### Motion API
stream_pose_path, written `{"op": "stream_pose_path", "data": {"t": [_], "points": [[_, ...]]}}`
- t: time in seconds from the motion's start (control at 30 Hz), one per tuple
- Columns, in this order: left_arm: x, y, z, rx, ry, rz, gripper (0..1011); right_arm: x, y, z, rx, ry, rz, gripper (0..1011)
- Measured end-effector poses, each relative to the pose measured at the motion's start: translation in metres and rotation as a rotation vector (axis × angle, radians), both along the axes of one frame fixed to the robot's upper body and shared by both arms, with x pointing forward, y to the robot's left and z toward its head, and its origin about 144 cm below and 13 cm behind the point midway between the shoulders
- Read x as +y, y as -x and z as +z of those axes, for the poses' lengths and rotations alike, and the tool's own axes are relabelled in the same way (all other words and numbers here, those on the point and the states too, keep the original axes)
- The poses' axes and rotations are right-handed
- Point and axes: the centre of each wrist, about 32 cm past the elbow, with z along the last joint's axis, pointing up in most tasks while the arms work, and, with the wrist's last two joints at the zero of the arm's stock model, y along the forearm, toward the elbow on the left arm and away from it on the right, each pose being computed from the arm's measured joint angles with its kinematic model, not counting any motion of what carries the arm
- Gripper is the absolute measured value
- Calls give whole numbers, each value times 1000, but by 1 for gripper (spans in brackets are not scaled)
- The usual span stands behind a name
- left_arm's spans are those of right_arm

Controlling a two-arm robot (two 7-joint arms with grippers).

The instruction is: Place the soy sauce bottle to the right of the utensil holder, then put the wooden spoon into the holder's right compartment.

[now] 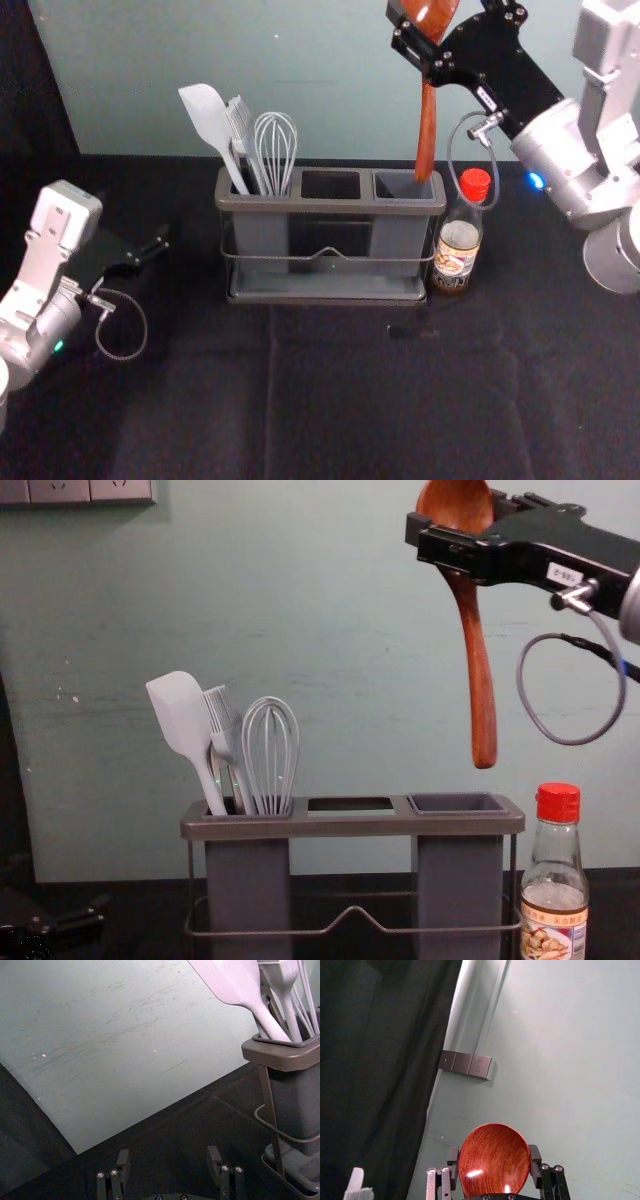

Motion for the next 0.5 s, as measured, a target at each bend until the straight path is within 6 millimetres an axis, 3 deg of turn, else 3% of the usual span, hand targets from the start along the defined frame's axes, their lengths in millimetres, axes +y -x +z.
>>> {"op": "stream_pose_path", "data": {"t": [0.5], "points": [[0, 0, 0, 0, 0, 0, 1005, 15, -21, -20, -2, 20, -42, 842]]}}
